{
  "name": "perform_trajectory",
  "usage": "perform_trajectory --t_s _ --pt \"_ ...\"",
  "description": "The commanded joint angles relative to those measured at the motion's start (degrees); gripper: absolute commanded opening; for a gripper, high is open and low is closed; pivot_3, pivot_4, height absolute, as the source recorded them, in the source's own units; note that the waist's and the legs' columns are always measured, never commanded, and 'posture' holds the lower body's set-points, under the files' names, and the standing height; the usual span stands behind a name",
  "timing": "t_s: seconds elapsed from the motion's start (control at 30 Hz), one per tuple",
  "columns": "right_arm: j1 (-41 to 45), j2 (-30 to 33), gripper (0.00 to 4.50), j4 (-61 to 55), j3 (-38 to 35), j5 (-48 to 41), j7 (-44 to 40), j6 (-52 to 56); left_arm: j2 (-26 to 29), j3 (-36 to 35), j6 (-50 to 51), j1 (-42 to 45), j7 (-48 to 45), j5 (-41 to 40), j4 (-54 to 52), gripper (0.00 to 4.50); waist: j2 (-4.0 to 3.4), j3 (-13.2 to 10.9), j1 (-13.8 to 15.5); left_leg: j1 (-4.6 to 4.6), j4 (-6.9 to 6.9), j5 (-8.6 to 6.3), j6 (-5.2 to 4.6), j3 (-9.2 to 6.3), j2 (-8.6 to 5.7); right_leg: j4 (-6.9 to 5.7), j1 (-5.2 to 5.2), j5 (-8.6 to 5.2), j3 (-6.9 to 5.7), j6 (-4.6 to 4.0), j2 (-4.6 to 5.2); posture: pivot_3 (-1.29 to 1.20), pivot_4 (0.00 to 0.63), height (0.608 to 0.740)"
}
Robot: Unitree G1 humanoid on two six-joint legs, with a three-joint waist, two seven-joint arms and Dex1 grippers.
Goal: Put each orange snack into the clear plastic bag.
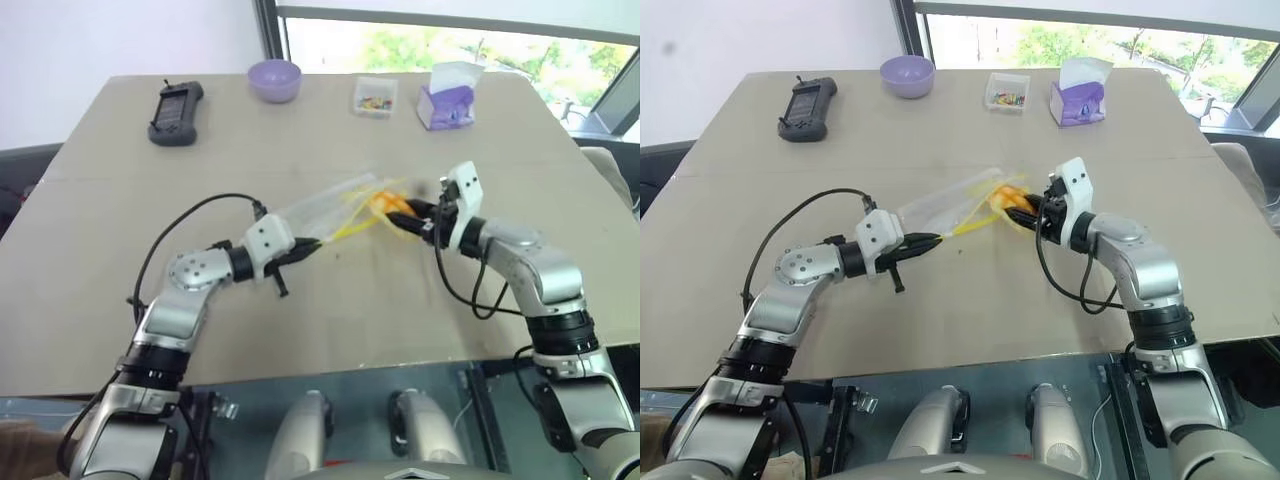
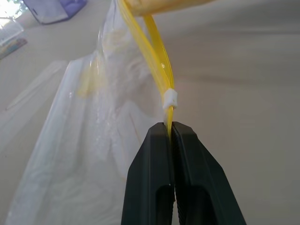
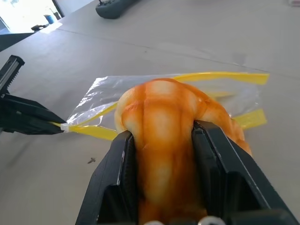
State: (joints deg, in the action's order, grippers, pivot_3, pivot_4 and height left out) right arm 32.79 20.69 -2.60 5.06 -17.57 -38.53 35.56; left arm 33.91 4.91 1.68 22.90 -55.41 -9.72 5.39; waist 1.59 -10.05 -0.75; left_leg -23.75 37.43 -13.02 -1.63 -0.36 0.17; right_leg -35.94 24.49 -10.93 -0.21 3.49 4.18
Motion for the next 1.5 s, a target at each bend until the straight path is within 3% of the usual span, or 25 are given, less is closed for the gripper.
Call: perform_trajectory --t_s 0.03,0.2,0.33,0.57,0.73,0.9,1.0,1.1,1.2,1.43,1.5 --pt "-0.4 -0.5 1.74 -2.4 1.9 2.8 1.5 -4.3 -0.6 -1.3 1.8 1.5 -0.5 -3.0 -3.7 0.00 0.00 0.0 0.0 0.00 0.00 0.00 0.00 0.00 0.00 0.00 0.00 0.00 0.00 0.00 0.00 0.00 0.150 0.740" --pt "-1.7 2.0 1.74 -1.7 7.7 10.6 1.7 -10.4 -0.6 -1.2 4.0 2.3 -1.0 -4.4 -6.1 0.00 0.00 0.0 0.0 -0.01 0.00 0.00 0.00 0.01 0.00 0.00 0.02 0.00 0.01 0.00 0.00 0.00 0.150 0.740" --pt "-1.5 0.9 1.74 -1.2 7.4 10.8 2.0 -10.9 -0.5 -0.7 4.6 3.0 -1.8 -5.2 -7.3 0.00 0.00 0.0 0.0 -0.01 0.00 0.00 0.00 0.01 -0.01 0.00 0.02 0.00 0.02 0.00 0.00 0.00 0.150 0.740" --pt "0.7 -4.0 1.74 -0.4 1.6 4.6 3.5 -4.3 0.8 0.7 4.5 3.0 -4.2 -3.8 -8.0 0.00 -0.01 0.0 0.0 0.00 0.00 0.00 0.00 0.00 0.03 -0.01 0.02 0.00 0.02 0.00 -0.04 0.00 0.150 0.740" --pt "0.7 -3.1 1.74 1.7 3.0 6.0 3.6 -2.2 1.0 0.6 3.8 2.8 -4.1 -3.2 -8.0 0.00 -0.01 0.0 0.2 -0.01 0.00 0.00 0.00 0.00 0.01 0.01 0.02 0.00 0.02 0.00 -0.03 0.00 0.150 0.740" --pt "1.9 -7.5 1.74 0.0 -3.5 -0.9 5.9 1.7 1.0 -0.1 3.3 2.1 -3.8 -2.9 -6.8 0.00 -0.02 0.0 -0.2 0.00 -0.02 0.00 0.00 0.03 0.05 -0.01 0.04 0.00 0.04 -0.01 -0.07 0.00 0.150 0.740" --pt "2.1 -6.5 1.74 1.3 -2.9 2.0 7.8 -1.3 1.0 -0.2 2.8 2.0 -3.5 -2.7 -6.1 0.00 -0.03 0.0 -0.1 0.00 -0.02 0.00 0.00 0.03 0.05 -0.01 0.04 0.00 0.04 -0.01 -0.06 0.00 0.150 0.740" --pt "1.4 -1.4 1.74 3.0 5.4 13.1 8.7 -9.8 0.8 0.2 2.1 2.7 -3.5 -2.5 -5.1 0.00 -0.04 0.0 0.0 -0.02 -0.02 0.00 0.00 0.05 0.02 0.00 0.05 0.00 0.04 -0.01 -0.03 0.00 0.150 0.740" --pt "1.2 -0.2 1.74 4.3 7.4 16.1 9.2 -14.2 0.4 0.7 1.4 4.2 -3.0 -1.5 -3.6 0.00 -0.04 0.0 -0.1 -0.01 -0.02 0.00 0.00 0.07 0.01 0.02 0.06 0.00 0.05 -0.01 -0.03 0.00 0.150 0.740" --pt "1.1 -9.8 1.74 2.0 -4.3 3.3 13.2 -3.9 -2.3 1.8 1.0 7.7 -0.9 0.2 -2.1 0.00 -0.03 0.0 -0.1 -0.02 -0.02 0.00 0.00 0.06 0.04 -0.02 0.06 0.01 0.06 -0.01 -0.07 0.00 0.150 0.740" --pt "0.6 -7.3 1.74 2.7 0.0 9.2 13.3 -7.1 -3.0 1.9 -0.2 8.7 0.2 1.2 -1.6 0.00 -0.04 0.0 -0.1 -0.02 -0.02 0.00 0.00 0.06 0.03 -0.01 0.06 0.01 0.07 -0.01 -0.06 0.00 0.150 0.740"
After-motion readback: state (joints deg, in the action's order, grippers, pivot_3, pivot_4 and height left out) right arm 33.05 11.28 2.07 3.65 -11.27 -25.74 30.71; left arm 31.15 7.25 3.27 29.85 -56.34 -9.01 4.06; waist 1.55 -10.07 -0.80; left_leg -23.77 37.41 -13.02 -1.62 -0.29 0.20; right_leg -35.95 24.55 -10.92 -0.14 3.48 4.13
